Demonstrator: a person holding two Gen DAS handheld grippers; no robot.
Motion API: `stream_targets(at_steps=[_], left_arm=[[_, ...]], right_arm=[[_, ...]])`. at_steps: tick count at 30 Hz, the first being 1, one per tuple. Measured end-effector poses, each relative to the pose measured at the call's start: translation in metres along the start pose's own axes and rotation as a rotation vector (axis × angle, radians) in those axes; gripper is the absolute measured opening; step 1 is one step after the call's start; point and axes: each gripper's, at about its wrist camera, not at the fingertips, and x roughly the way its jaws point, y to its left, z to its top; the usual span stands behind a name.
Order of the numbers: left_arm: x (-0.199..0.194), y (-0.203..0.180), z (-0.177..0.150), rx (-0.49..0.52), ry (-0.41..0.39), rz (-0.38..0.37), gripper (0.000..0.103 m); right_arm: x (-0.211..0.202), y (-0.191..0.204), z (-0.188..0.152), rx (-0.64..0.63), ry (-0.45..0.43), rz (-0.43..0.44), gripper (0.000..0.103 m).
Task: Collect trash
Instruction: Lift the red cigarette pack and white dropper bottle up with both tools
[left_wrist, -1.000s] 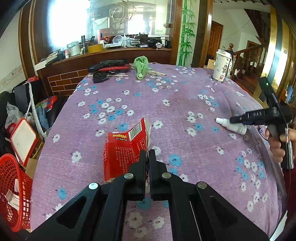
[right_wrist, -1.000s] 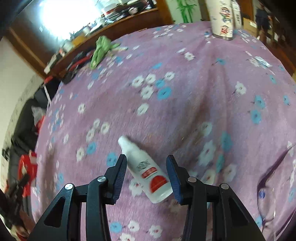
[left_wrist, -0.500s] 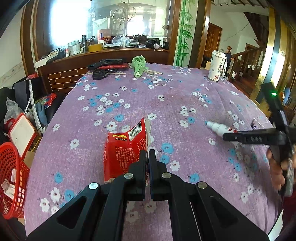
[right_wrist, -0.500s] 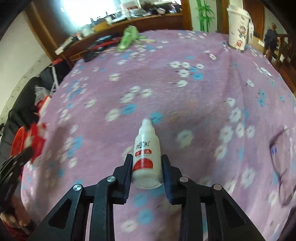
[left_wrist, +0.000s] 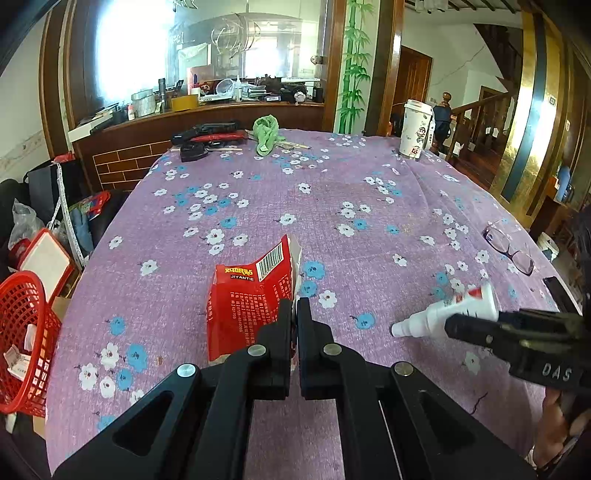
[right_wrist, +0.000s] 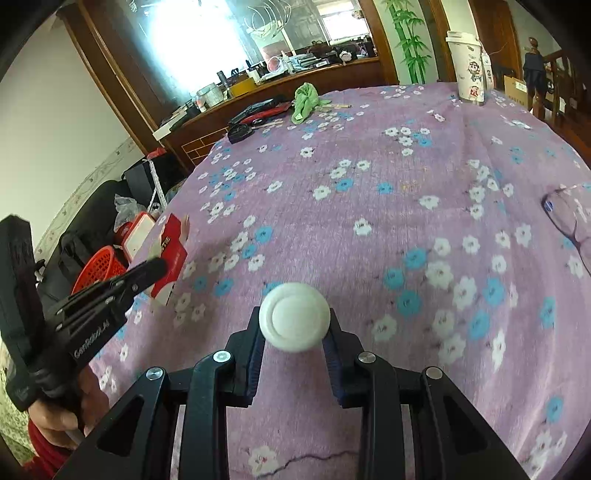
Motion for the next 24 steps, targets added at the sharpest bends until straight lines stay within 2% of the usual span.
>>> stream_targets(at_steps=[6, 14, 19, 24], left_arm=[[-0.003, -0.008, -0.006, 0.01, 0.008, 0.003, 0.002], [-0.008, -0.013, -0.004, 0.021, 0.0, 0.009, 0.002], [-0.007, -0.007, -0.005, 0.008, 0.003, 0.016, 0.002], [-0.006, 0.001, -0.006, -0.006, 0.004, 0.018, 0.002]], right_arm=[[-0.006, -0.008, -0.009, 0.013, 0.002, 0.011, 0.032], [-0.003, 0.005, -0.017, -0.095, 0.022, -0.038, 0.032], [0.013, 0.005, -0.025, -0.098, 0.103, -0.027, 0.032], [0.026, 0.003, -0.028, -0.086, 0.138, -0.03, 0.032]])
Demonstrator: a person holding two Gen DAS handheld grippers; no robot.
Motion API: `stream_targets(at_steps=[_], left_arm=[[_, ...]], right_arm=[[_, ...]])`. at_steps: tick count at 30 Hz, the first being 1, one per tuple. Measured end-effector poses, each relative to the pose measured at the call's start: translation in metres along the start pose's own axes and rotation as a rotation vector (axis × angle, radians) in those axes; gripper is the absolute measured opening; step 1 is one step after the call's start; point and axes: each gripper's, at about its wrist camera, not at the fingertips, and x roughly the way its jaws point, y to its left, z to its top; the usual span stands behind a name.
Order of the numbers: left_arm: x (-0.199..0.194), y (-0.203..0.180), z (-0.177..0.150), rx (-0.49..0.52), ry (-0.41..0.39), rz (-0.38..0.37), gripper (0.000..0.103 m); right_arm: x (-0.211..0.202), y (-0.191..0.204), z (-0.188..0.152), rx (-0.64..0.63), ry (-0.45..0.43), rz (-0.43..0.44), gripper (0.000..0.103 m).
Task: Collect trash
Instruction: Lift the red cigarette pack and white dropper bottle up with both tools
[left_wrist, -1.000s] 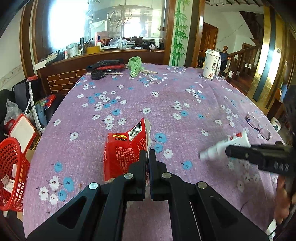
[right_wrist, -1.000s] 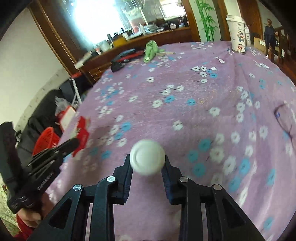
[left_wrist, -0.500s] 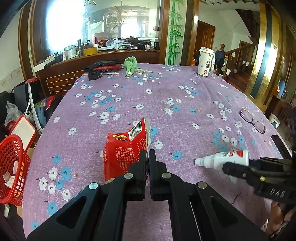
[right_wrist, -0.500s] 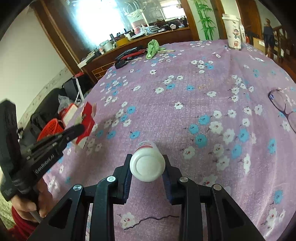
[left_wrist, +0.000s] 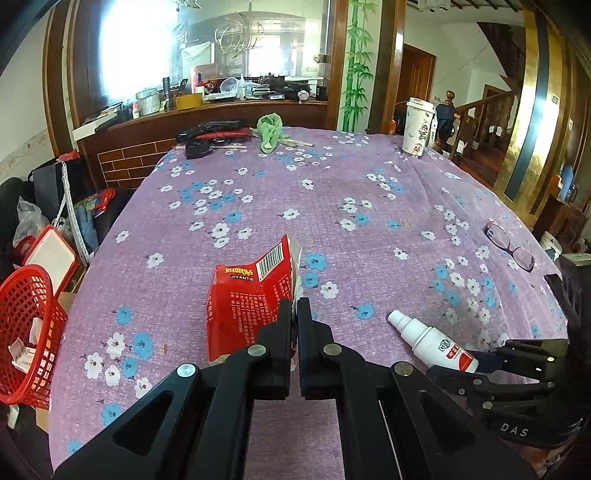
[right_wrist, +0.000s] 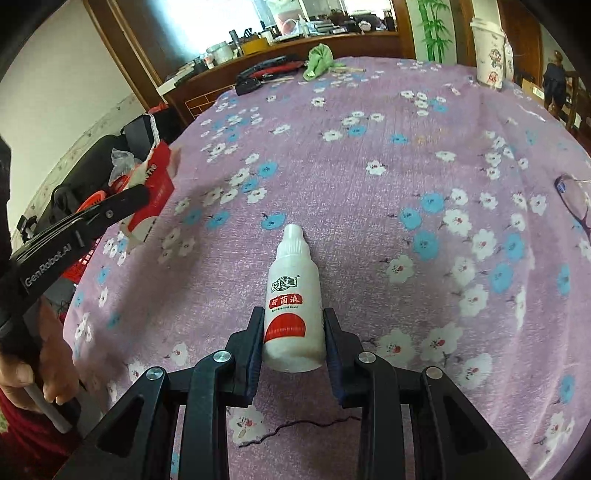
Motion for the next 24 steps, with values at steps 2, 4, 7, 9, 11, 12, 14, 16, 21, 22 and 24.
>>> stream_targets(at_steps=[2, 4, 7, 9, 11, 12, 14, 16, 21, 22, 24], left_arm=[[0.0, 0.002, 0.0, -0.003, 0.001, -0.003, 0.002], [0.001, 0.004, -0.001, -0.005, 0.001, -0.004, 0.002], [0.001, 0.004, -0.002, -0.005, 0.0, -0.006, 0.002], [0.002, 0.005, -0.002, -0.005, 0.001, -0.006, 0.002], [0.002, 0.005, -0.002, -0.007, 0.003, -0.007, 0.002], [0.002, 0.006, -0.003, -0.008, 0.005, -0.009, 0.002], [0.003, 0.006, -0.004, -0.009, 0.005, -0.008, 0.002], [0.003, 0.006, -0.004, -0.011, 0.004, -0.009, 0.002], [0.001, 0.009, -0.005, -0.016, -0.005, -0.014, 0.002], [-0.001, 0.009, -0.004, -0.017, -0.008, -0.014, 0.002], [-0.003, 0.009, -0.004, -0.019, -0.013, -0.018, 0.002]], right_arm=[[0.002, 0.001, 0.001, -0.002, 0.008, -0.006, 0.032], [0.004, 0.002, 0.003, -0.001, 0.01, -0.012, 0.033], [0.005, 0.003, 0.004, 0.004, 0.015, -0.024, 0.033], [0.007, 0.004, 0.006, 0.01, 0.02, -0.026, 0.033], [0.008, 0.004, 0.007, 0.012, 0.018, -0.025, 0.033], [0.008, 0.004, 0.007, 0.009, 0.016, -0.024, 0.032], [0.007, 0.004, 0.006, 0.005, 0.01, -0.023, 0.032], [0.007, 0.004, 0.006, 0.005, 0.006, -0.022, 0.032], [-0.001, 0.005, 0.006, 0.022, -0.026, 0.017, 0.032], [-0.006, 0.005, 0.007, 0.025, -0.039, 0.027, 0.032], [-0.012, 0.007, 0.008, 0.023, -0.061, 0.037, 0.032]])
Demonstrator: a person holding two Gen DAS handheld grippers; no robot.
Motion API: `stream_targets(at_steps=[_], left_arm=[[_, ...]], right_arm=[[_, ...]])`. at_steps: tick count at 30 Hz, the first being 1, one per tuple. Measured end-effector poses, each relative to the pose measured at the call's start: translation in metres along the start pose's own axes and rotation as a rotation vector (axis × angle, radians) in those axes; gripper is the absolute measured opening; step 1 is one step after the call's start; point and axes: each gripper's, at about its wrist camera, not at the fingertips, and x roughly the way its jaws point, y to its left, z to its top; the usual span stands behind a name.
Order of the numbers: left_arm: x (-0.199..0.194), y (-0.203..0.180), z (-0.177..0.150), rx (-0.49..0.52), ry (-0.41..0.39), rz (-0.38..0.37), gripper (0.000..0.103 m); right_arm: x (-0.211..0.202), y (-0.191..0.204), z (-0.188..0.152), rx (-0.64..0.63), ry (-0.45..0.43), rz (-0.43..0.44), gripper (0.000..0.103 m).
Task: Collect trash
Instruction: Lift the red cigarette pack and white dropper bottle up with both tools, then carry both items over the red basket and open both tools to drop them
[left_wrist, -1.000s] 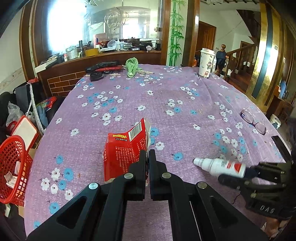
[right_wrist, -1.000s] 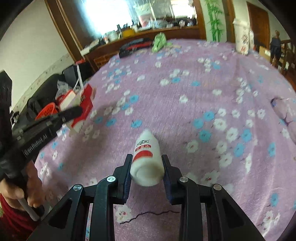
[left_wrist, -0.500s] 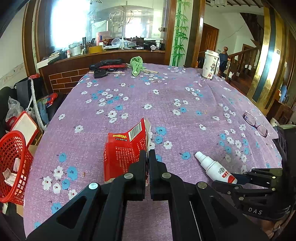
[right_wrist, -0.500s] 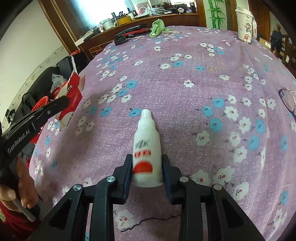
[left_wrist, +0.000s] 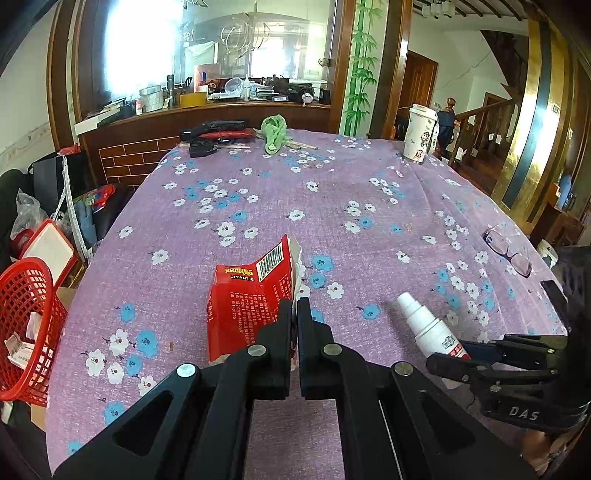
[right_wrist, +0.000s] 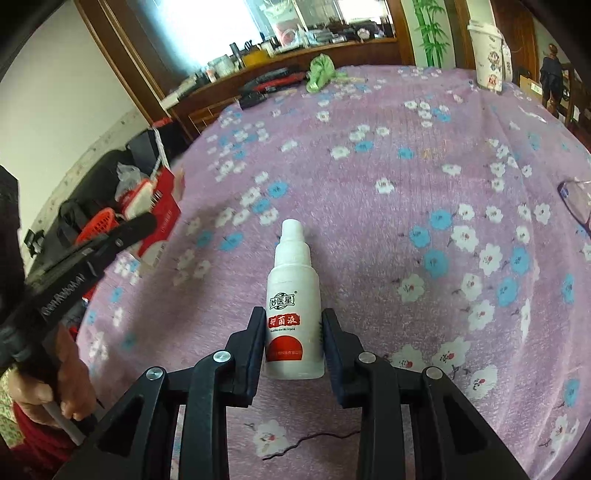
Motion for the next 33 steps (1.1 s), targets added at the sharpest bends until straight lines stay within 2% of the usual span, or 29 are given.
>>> stream_targets(at_steps=[4, 17, 24, 33], left_arm=[[-0.005, -0.001, 0.001, 0.0, -0.011, -0.003, 0.002], [-0.025, 0.006, 0.009, -0.023, -0.052, 0.006, 0.002], [-0.044, 0.036, 0.015, -0.081, -0.092, 0.03, 0.002], [-0.073, 0.093, 0.015, -0.174, -0.149, 0.098, 0.003]], right_arm=[[-0.01, 0.002, 0.003, -0.008, -0.038, -0.009, 0.032], [-0.017, 0.008, 0.011, -0.016, -0.052, 0.002, 0.032], [-0.017, 0.033, 0.023, -0.06, -0.057, 0.023, 0.032], [0.0, 0.096, 0.042, -0.163, -0.021, 0.093, 0.032]])
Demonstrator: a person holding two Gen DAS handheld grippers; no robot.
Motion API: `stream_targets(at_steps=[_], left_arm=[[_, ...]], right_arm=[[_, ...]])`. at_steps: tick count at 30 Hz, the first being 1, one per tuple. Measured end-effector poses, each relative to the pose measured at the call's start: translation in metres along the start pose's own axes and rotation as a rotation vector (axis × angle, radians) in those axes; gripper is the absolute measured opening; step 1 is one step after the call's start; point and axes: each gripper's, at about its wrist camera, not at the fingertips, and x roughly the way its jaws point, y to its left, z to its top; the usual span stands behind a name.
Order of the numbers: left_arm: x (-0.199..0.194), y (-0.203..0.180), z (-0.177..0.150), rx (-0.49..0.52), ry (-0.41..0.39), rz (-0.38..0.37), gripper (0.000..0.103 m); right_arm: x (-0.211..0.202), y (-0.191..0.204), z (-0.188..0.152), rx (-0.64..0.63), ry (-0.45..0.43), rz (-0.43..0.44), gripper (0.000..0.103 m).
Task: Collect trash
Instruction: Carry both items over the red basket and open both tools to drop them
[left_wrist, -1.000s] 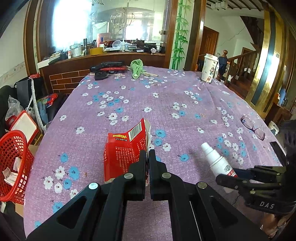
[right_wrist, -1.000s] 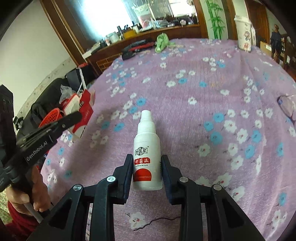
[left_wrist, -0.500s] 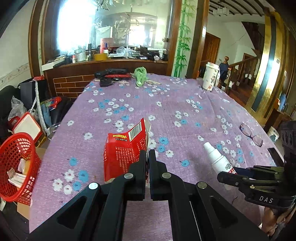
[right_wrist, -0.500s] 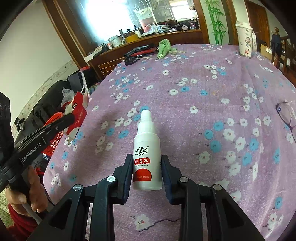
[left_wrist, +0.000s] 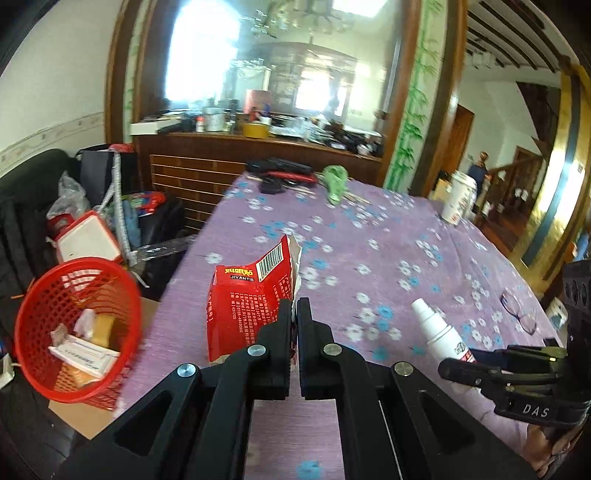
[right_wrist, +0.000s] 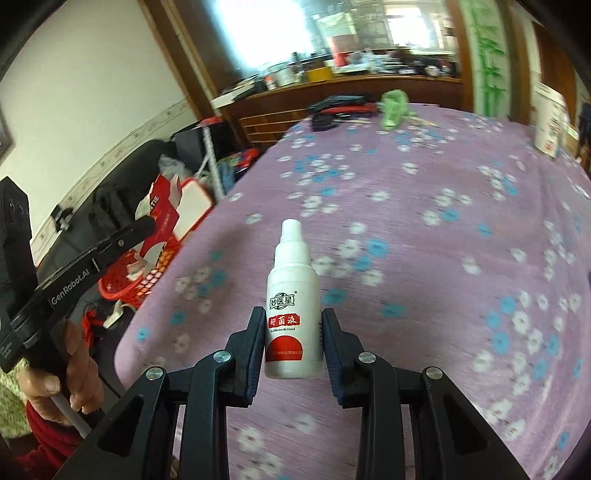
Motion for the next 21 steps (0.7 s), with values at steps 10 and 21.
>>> stream_targets(at_steps=[10, 21], left_arm=[[-0.031, 0.096, 0.013, -0.1, -0.047, 0.141, 0.003], [-0.041, 0.195, 0.005, -0.243, -0.03, 0.243, 0.003]], right_arm=[[0.043, 0.084, 0.041, -0.118, 0.046, 0.114, 0.032], [0.094, 0.187, 0.078, -0.247, 0.083, 0.205, 0.032]])
